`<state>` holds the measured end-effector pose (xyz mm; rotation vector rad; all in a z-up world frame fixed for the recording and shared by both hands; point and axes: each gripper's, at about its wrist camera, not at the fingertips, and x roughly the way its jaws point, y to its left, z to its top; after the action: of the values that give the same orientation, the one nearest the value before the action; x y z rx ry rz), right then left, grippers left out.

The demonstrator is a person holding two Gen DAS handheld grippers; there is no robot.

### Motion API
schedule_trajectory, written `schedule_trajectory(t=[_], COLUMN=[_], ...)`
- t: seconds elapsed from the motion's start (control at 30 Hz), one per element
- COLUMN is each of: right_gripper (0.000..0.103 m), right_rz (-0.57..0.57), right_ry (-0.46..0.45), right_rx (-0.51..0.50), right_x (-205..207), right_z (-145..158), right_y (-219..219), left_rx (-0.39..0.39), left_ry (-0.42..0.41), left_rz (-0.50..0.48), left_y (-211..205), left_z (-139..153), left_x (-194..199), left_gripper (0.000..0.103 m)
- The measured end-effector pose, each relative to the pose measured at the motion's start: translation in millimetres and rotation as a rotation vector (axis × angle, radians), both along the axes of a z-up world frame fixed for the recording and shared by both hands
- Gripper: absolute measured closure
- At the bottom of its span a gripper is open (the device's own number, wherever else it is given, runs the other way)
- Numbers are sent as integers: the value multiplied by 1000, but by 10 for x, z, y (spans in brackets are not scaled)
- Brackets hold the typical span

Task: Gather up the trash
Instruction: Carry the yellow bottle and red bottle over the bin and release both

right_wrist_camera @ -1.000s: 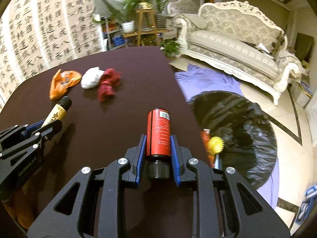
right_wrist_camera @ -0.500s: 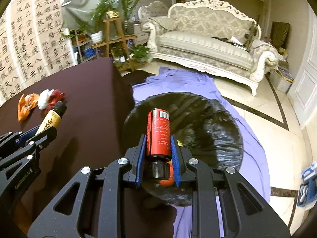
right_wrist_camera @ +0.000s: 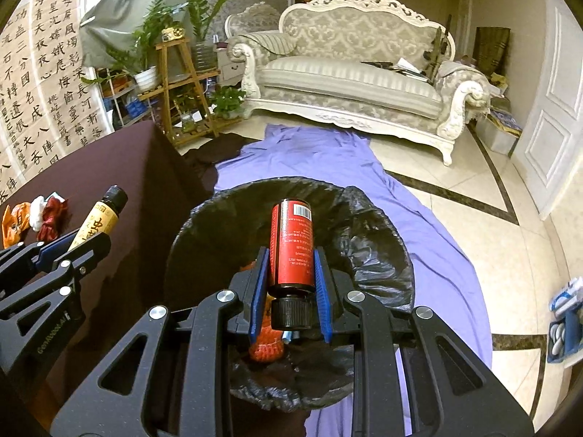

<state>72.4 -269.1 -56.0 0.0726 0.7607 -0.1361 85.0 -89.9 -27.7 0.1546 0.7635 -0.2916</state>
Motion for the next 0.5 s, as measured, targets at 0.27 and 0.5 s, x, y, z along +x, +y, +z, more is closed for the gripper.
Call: schedule_trajectory(t=[0.27,0.5], right_gripper=[80,78], right_rz=[-17,-44], right_ry=[2,3], right_rx=[8,25], right_x=[98,146], right_z=[-30,-54], right_y=[-69,-167], left_rx=[16,14], left_ry=[11,27], left_rz=[-34,-18], left_y=[-262,-320], left_z=[-35,-47], left_x=[144,219], left_gripper=[78,55])
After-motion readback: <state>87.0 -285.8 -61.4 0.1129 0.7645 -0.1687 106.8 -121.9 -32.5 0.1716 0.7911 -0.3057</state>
